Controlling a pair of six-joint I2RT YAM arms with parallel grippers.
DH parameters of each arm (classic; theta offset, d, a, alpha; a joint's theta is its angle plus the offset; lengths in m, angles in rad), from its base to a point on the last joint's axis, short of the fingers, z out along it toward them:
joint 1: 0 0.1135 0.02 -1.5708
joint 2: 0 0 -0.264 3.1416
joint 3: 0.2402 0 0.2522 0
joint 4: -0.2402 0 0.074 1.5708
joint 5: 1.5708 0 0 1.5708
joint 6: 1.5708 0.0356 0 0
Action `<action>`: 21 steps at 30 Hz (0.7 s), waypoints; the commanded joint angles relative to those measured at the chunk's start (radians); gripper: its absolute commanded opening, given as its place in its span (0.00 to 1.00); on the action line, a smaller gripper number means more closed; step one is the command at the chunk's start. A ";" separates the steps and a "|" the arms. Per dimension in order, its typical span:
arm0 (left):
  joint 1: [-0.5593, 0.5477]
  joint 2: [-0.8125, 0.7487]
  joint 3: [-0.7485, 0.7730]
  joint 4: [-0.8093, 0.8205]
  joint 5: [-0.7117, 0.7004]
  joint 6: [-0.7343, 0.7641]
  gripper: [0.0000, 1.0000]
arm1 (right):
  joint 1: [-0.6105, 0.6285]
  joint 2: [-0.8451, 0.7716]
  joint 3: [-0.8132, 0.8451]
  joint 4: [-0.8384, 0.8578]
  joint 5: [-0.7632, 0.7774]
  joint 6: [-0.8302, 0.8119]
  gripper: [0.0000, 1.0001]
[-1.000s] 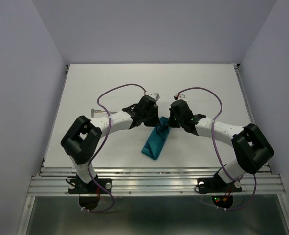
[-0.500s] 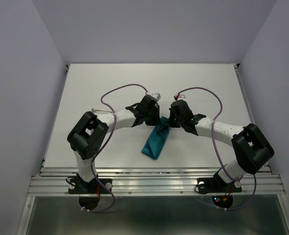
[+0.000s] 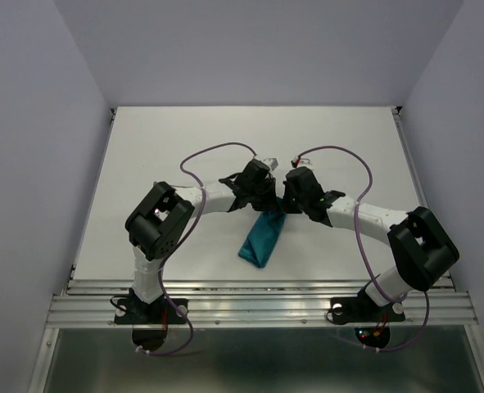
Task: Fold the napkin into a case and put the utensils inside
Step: Stuff the top corner of the smaller-rectangle-folded napkin into the folded napkin.
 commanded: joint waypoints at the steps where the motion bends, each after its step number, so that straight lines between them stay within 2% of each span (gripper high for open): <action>1: -0.010 0.037 0.043 0.032 0.008 -0.012 0.00 | 0.010 -0.026 0.013 0.032 -0.010 0.005 0.01; 14: -0.012 0.109 0.059 0.065 -0.065 -0.085 0.00 | 0.010 -0.045 -0.013 0.032 -0.019 0.005 0.01; 21: -0.010 0.027 0.004 0.076 -0.101 -0.110 0.00 | 0.010 -0.048 -0.024 0.030 -0.010 0.008 0.01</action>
